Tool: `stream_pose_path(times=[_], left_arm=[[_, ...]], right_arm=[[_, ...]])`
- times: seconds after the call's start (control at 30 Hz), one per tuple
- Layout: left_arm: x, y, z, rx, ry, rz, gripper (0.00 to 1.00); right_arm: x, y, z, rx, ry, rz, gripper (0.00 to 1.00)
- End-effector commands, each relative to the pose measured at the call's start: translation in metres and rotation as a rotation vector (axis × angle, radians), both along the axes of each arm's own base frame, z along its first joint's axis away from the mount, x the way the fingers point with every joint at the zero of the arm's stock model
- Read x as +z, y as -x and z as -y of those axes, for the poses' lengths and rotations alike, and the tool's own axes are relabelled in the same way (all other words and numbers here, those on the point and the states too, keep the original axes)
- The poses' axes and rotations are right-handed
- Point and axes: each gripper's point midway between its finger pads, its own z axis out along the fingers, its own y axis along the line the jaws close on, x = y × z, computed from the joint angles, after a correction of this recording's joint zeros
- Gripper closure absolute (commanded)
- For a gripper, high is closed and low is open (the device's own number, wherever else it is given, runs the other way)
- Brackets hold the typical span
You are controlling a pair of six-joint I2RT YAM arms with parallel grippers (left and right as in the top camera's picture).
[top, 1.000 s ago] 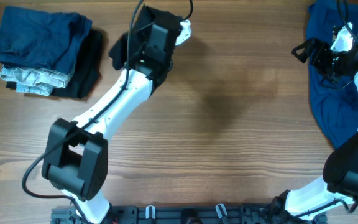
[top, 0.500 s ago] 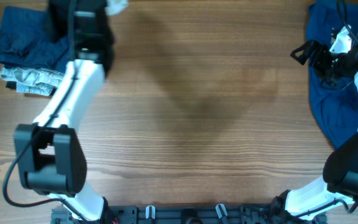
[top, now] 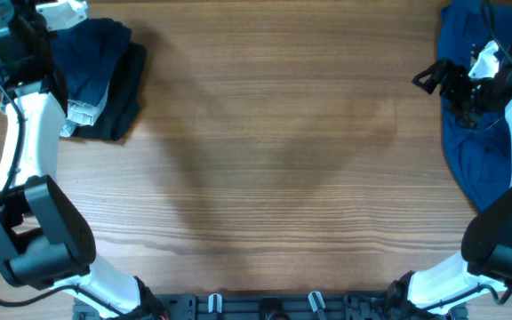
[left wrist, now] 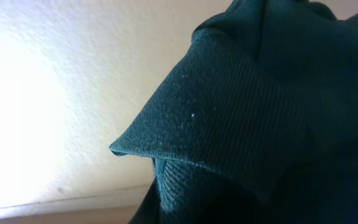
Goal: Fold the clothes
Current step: 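Lower the bundle onto the stack and open the left gripper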
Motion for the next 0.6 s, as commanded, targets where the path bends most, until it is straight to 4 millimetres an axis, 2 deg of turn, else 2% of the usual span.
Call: stream_pose_path(times=[0.0,0.13,0.33,0.43,0.57], left_arm=[[-0.005,-0.014,0.004,-0.087,-0.032,0.037,0.96],[-0.017,-0.023,-0.002,-0.099,-0.045,0.069,0.96],[-0.04,-0.025,-0.021,-0.072,-0.031,0.033,0.96],[-0.065,-0.022,-0.03,-0.057,0.002,-0.049,0.96],[-0.111,-0.01,-0.041,0.035,0.069,-0.229,0.94]], right_arm=[[-0.002,0.001,-0.003,-0.018,-0.017,-0.016,0.0],[-0.002,0.001,-0.003,-0.018,-0.018,-0.017,0.0],[-0.003,0.001,-0.005,-0.016,-0.02,-0.018,0.0],[-0.002,0.0,-0.005,-0.036,-0.029,-0.021,0.0],[-0.002,-0.001,-0.005,-0.035,-0.027,-0.016,0.0]])
